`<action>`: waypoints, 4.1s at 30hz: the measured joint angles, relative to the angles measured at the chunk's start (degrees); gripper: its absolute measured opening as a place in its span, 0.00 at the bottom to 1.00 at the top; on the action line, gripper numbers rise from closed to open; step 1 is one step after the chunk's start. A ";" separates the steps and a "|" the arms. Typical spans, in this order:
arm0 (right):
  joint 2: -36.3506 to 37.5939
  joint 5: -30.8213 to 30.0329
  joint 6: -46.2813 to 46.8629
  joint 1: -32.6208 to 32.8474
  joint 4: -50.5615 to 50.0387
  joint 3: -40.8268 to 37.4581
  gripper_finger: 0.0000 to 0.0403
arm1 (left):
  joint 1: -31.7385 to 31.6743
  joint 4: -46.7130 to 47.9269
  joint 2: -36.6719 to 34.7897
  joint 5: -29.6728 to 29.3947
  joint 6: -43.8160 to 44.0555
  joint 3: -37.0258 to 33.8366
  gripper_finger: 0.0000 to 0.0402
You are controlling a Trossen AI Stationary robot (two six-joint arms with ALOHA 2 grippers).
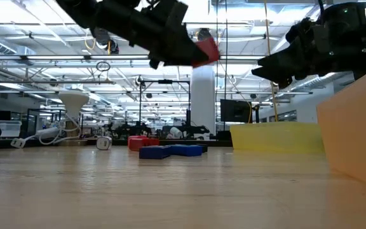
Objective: Pick & Place Office items
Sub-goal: Put the bottom red charger adapter into the yellow bin
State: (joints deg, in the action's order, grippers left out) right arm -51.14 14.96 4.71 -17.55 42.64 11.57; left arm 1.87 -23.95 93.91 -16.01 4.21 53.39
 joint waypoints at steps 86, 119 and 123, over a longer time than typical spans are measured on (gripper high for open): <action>-8.60 -0.69 5.91 -1.67 -3.83 5.54 0.29 | -4.24 14.07 -1.11 6.94 -5.04 3.43 0.54; -6.03 -26.86 6.65 -13.24 -31.86 5.55 0.30 | -11.10 9.11 -1.07 7.10 4.98 -3.57 0.33; -6.03 -26.84 6.64 -13.26 -31.77 5.55 0.31 | -11.10 9.12 -1.07 7.10 5.09 -3.57 0.33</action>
State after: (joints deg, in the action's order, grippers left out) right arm -57.17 -11.88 11.35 -30.81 10.87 17.12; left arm -9.23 -14.83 92.84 -8.91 9.30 49.82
